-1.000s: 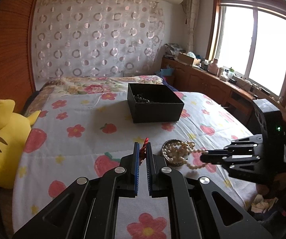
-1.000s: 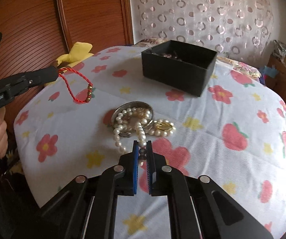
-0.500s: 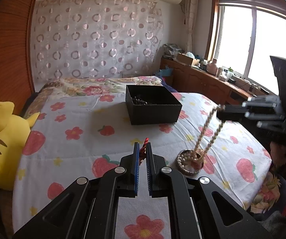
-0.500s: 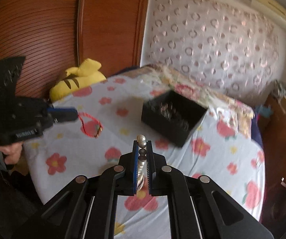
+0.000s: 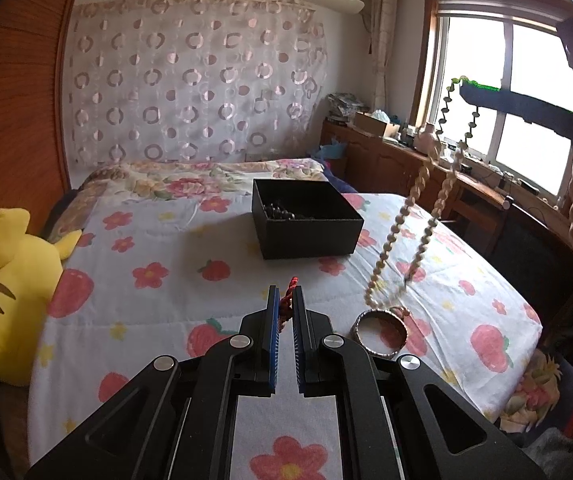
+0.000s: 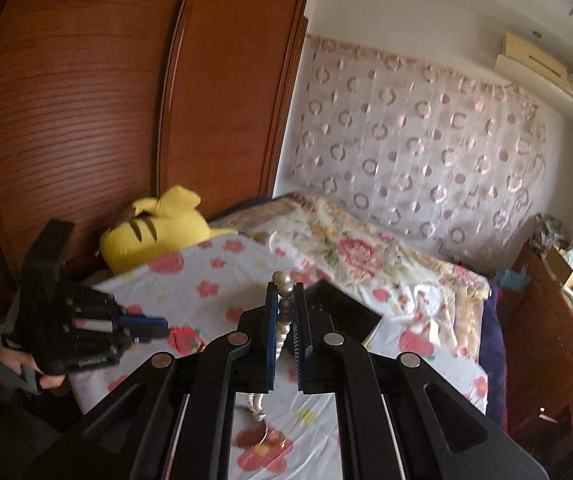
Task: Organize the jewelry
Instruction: 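Lift the pearl necklace high with the right gripper while the left gripper carries the red bracelet to the box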
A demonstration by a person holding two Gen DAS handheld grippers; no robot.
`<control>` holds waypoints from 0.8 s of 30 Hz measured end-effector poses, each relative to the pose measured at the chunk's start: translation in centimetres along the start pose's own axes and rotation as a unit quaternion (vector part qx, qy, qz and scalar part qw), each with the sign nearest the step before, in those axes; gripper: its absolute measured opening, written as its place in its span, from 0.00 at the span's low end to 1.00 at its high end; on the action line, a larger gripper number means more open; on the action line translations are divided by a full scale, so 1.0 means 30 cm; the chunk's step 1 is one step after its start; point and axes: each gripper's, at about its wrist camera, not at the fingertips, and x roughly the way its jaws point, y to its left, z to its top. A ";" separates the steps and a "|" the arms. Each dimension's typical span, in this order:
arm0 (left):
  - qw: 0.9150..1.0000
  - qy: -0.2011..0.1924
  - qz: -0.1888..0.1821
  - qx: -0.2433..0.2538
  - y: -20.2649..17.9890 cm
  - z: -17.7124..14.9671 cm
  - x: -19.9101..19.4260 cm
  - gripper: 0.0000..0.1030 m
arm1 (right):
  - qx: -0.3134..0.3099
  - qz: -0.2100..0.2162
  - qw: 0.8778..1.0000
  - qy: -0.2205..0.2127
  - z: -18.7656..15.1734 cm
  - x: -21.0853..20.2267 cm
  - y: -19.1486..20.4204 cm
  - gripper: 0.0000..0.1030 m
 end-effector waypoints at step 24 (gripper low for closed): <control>0.996 -0.061 0.011 0.062 -0.067 0.363 0.057 0.05 | -0.004 -0.089 0.996 -0.005 0.244 0.181 -0.227 0.08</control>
